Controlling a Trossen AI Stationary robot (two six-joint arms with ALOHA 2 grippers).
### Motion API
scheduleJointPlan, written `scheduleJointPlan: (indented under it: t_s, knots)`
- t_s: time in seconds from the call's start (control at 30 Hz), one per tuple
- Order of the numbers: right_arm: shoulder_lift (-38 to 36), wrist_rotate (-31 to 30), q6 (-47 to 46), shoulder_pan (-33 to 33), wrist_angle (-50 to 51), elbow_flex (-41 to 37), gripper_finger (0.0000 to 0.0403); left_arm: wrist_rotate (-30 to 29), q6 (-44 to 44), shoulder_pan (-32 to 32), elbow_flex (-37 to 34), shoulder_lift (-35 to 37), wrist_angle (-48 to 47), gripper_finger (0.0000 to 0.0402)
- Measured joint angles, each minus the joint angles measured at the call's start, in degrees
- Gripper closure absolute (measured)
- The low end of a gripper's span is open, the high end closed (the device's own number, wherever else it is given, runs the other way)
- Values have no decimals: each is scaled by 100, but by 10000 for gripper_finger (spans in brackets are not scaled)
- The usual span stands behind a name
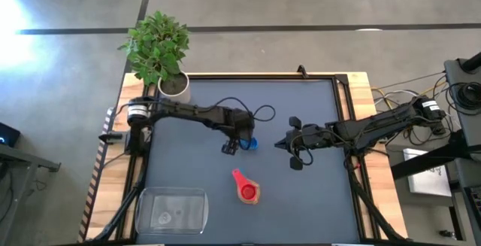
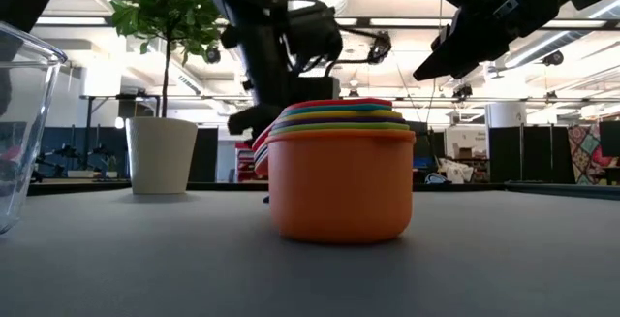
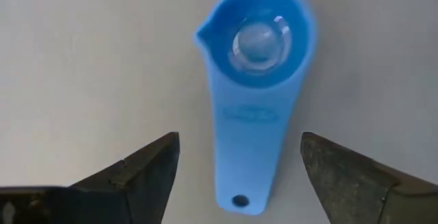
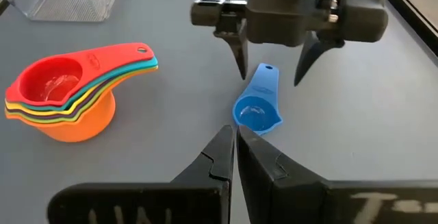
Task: Nest measuring cups in basket
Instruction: Stack the blue measuring cup into the red measuring cup
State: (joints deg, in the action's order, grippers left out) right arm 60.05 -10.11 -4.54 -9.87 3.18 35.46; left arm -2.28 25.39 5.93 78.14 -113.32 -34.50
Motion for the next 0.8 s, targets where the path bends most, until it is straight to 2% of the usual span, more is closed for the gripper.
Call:
scheduleJointPlan:
  t_s: [0.2, 0.37, 0.5, 0.7, 0.8]
  knots:
    - [0, 0, 65, 0, -4, 0, 394, 48, -70, 46, -289, -4, 450, 106]
    - [0, 0, 70, 0, -28, 0, 394, 74, -90, 47, -569, -7, 854, 127]
    - [0, -1, 70, 0, -46, -1, 394, 11, -90, 50, -691, 2, 1004, 166]
    - [0, 0, 52, 0, -50, -2, 394, 103, -94, 46, -757, 11, 1010, 262]
    - [0, -1, -1, 0, -50, -2, 394, 105, -109, 46, -723, 11, 961, 271]
